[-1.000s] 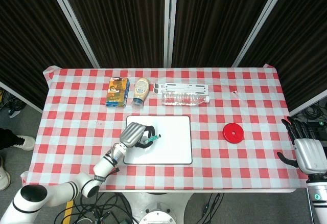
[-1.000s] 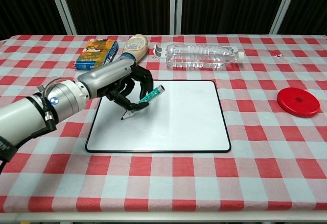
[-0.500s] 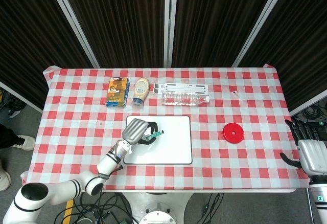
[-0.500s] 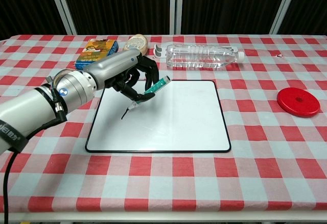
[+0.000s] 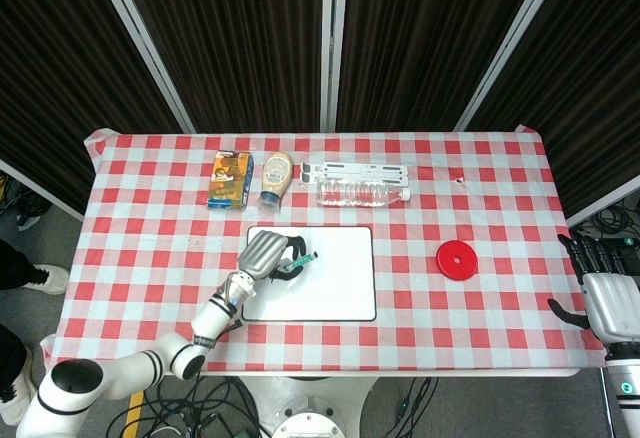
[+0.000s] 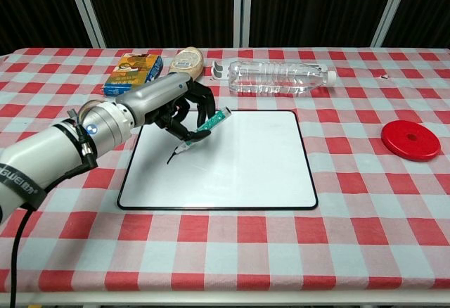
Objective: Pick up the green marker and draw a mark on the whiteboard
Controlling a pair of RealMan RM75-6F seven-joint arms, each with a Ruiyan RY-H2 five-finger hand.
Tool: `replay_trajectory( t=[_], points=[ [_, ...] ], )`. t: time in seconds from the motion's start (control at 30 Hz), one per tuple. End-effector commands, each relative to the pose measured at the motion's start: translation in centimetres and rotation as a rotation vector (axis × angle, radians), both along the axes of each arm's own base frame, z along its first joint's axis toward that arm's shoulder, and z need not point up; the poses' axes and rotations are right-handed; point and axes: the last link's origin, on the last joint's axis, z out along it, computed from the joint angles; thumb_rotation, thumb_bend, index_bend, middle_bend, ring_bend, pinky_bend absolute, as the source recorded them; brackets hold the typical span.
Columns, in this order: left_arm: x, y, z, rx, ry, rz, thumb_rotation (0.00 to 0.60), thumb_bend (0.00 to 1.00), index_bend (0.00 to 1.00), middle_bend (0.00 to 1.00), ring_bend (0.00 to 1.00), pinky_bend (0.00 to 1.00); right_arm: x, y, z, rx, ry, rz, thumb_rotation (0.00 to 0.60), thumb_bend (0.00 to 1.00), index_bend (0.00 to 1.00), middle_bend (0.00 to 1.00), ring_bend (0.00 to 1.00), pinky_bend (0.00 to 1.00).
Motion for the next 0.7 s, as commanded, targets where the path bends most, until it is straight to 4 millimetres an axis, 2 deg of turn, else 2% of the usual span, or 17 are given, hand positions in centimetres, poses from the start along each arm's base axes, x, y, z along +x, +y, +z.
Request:
replay_trajectory(
  t=[0.03, 0.27, 0.47, 0.6, 0.7],
  points=[
    [0.3, -0.1, -0.3, -0.008, -0.006, 0.003, 0.600, 0.40, 0.55, 0.60, 0.77, 0.95, 0.0, 0.0, 0.1, -0.002, 0.000, 0.000, 0.600, 0.10, 0.00, 0.03, 0.00, 0.00],
    [1.5, -0.8, -1.3, -0.031, -0.024, -0.014, 0.600, 0.40, 0.55, 0.60, 0.77, 0.95, -0.1, 0.3, 0.4, -0.008, 0.006, -0.005, 0.600, 0.10, 0.00, 0.03, 0.00, 0.00],
    [4.1, -1.6, -2.2, -0.045, -0.064, -0.051, 0.600, 0.40, 0.55, 0.60, 0.77, 0.95, -0.2, 0.6, 0.7, -0.019, 0.005, -0.006, 0.600, 0.10, 0.00, 0.03, 0.00, 0.00],
    [5.2, -1.1, -0.7, 0.003, -0.110, -0.077, 0.600, 0.40, 0.55, 0.60, 0.77, 0.95, -0.2, 0.7, 1.0, -0.029, 0.002, 0.000, 0.600, 0.10, 0.00, 0.03, 0.00, 0.00],
    [4.9, -0.4, 1.2, 0.043, -0.116, -0.083, 0.600, 0.40, 0.55, 0.60, 0.77, 0.95, -0.2, 0.7, 1.0, -0.027, -0.001, 0.003, 0.600, 0.10, 0.00, 0.03, 0.00, 0.00]
  ],
)
